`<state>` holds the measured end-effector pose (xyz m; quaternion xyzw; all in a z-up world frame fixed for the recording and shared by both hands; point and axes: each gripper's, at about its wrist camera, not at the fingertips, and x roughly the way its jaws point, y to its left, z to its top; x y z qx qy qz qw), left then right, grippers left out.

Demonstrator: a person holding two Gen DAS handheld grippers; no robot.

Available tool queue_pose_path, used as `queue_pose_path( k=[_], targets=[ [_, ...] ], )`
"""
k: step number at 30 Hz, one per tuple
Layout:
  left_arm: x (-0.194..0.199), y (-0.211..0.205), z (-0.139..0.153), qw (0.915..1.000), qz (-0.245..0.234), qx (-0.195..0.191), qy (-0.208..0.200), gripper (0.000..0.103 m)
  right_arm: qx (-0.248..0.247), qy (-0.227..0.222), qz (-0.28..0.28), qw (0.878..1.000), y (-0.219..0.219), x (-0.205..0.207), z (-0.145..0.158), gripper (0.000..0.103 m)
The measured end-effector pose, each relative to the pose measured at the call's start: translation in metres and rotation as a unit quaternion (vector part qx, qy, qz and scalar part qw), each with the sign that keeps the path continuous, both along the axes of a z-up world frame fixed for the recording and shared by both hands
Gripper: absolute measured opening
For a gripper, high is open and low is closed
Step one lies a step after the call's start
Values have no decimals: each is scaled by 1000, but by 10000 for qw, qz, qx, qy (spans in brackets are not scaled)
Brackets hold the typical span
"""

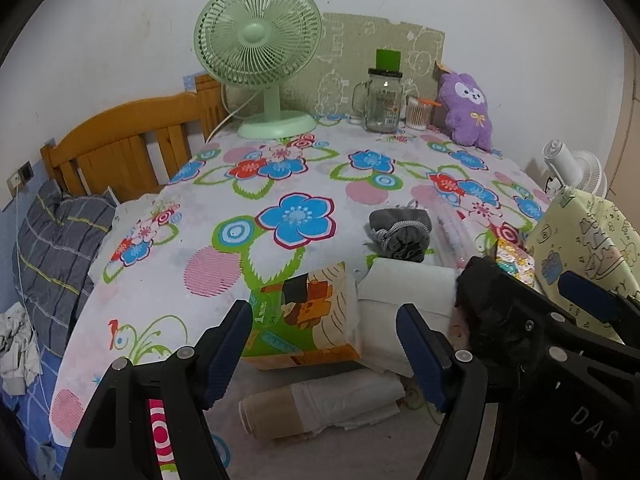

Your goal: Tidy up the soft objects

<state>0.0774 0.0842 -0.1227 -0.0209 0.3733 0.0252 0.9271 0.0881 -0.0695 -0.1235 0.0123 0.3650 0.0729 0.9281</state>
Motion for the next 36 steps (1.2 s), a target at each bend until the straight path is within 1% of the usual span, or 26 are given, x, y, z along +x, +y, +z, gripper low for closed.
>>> queue_pose_path(
  k=[2,4,6,10,13,15,16,19,21,26,30,36],
  targets=[
    [2,0,-3,10000,12,12,65,76,-21,70,7,10000,2,4,-5,78],
    [5,0,-7,9999,11,29,137,76,-41,135,12,9999,3,8,-8,75],
    [7,-1,-10,9997,11,106,202,76,-87,231,3,9997,5,13,-13,68],
    [10,-2,-14,9996,-23,120,258,76,-101,417,-17,9991,6,20,-21,66],
    [12,-3,-17,9995,-35,147,291,76,-73,502,18,9987,6,23,-24,61],
    [13,-5,-19,9993,-65,186,319,76,-54,603,126,9981,9,25,-26,49],
    [13,-6,-19,9992,-75,217,323,76,-42,641,167,9978,10,25,-27,45],
    [14,-8,-19,9992,-98,251,309,76,-77,665,264,9974,15,24,-26,29],
    [14,-5,-19,9994,-80,160,305,76,-167,611,226,9977,17,23,-24,27],
    [16,1,-18,9995,-28,6,307,76,-201,522,190,9983,16,22,-19,23],
    [17,3,-14,9995,-73,-131,280,72,-252,394,183,9987,19,20,-12,23],
    [22,7,-10,9995,-107,-199,230,70,-252,263,156,9992,25,21,-4,23]
  ],
)
